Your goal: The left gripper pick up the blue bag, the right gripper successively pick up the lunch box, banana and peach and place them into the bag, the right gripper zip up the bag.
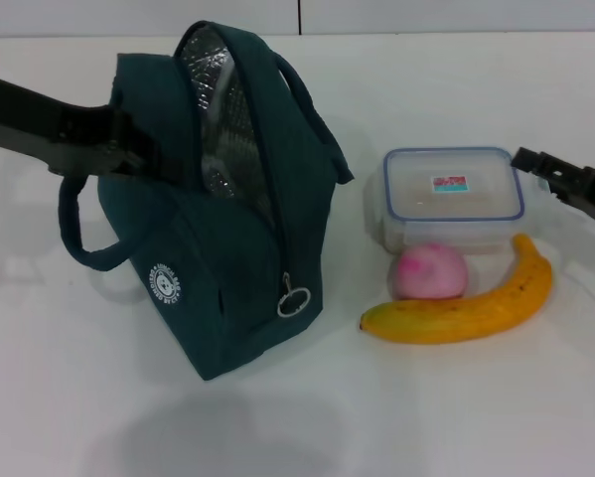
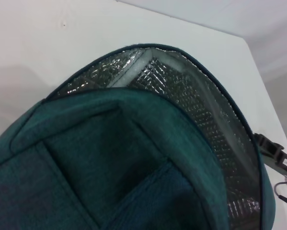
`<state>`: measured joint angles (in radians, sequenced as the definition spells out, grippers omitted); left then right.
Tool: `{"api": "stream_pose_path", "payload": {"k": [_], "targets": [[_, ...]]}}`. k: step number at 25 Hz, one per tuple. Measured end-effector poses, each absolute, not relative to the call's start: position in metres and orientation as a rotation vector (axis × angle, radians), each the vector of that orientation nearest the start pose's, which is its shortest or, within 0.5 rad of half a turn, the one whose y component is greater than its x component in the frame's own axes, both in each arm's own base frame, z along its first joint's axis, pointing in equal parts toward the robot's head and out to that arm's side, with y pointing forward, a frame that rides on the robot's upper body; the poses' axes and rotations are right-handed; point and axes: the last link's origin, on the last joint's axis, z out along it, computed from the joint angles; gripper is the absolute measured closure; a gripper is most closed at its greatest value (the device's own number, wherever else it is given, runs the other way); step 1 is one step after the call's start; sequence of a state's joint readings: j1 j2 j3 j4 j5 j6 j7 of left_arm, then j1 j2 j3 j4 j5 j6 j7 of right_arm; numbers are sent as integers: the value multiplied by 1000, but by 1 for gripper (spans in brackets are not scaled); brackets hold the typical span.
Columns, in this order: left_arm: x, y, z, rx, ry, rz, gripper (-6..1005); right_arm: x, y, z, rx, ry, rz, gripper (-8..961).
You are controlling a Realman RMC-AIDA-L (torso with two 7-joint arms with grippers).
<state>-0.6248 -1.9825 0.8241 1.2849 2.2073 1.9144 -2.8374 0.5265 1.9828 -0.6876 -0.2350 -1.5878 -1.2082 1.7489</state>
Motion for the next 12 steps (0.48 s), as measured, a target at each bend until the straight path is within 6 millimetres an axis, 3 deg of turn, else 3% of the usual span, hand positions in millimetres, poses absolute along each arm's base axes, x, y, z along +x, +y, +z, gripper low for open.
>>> {"api": "stream_pose_path", "payload": {"k": [12], "targets": [[-178, 349, 92, -2515, -1791, -235, 959, 304, 352, -14, -2025, 1709, 1024, 159]]}}
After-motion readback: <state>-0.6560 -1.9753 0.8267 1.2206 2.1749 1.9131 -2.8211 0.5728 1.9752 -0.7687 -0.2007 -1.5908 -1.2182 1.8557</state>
